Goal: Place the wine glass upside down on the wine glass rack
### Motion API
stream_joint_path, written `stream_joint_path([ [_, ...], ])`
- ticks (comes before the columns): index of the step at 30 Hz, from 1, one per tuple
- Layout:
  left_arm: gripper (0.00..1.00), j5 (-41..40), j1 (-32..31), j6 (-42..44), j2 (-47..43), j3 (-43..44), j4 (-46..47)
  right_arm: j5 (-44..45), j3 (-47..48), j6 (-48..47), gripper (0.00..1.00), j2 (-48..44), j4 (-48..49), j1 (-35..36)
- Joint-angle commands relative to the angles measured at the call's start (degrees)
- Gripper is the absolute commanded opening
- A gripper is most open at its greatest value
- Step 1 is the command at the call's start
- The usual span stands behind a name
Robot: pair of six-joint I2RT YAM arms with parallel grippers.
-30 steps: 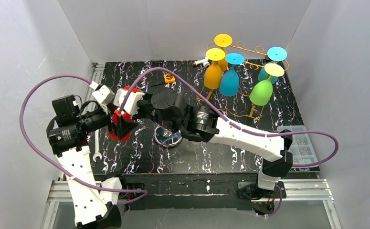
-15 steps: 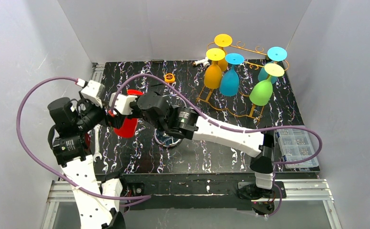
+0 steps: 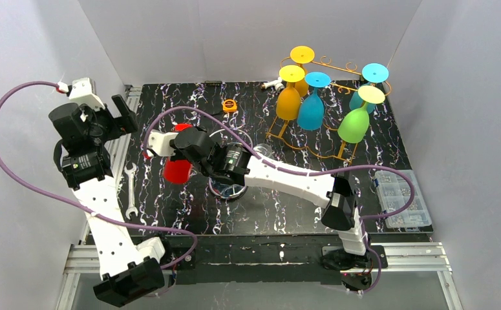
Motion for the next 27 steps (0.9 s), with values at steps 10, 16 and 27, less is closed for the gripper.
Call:
stream_joint_path([
  [10, 0.98, -2.7, 2.8, -0.7, 5.6, 6.6, -5.0, 6.1, 0.5, -4.0, 0.03, -0.5, 4.5, -0.1],
  [16, 0.98, -2.6, 2.9, -0.2, 6.6, 7.2, -6.6, 6.9, -2.6, -3.6, 0.02, -2.0, 4.5, 0.0],
  [27, 0.98, 0.2, 2.9, -0.8, 6.8, 7.1, -6.5, 10.5, -5.6, -5.6, 0.02, -3.5, 5.7, 0.7],
])
